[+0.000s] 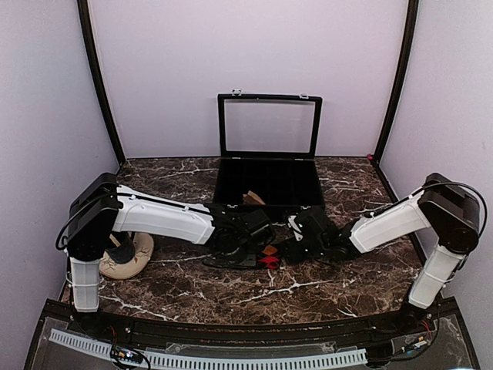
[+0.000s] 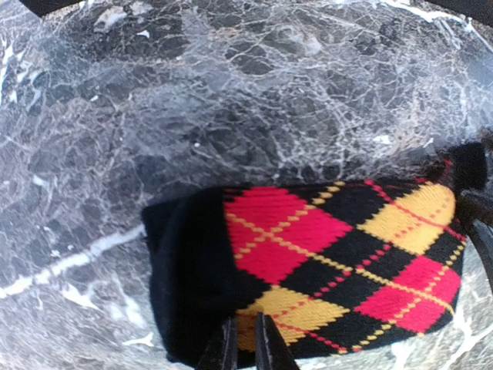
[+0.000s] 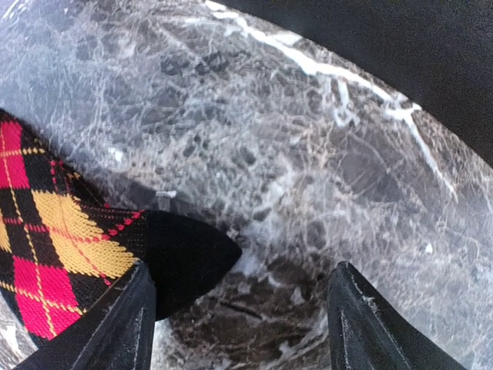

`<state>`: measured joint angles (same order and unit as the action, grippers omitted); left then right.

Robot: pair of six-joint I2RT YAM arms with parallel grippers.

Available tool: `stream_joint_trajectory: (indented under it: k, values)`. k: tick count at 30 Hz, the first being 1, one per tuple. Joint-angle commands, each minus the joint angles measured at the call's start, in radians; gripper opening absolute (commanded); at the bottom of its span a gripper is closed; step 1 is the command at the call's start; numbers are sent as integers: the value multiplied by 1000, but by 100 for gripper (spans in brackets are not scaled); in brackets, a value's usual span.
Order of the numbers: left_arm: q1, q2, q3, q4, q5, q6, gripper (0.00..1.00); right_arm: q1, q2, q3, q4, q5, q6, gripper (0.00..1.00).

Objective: Roll the socks
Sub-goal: Rotate the sock at the center of the board.

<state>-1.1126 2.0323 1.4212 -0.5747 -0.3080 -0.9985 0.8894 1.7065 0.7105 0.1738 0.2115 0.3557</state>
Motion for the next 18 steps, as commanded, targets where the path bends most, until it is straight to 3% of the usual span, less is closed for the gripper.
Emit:
stream_joint_trajectory:
  k: [1,18]
  values:
    - [8,-22,11,-28,-26,90,13,32,-11,-46,-118,7,37,70]
    - [27,-23,-41,71,41,215,13,163,-139,-124,-187,26,143,70]
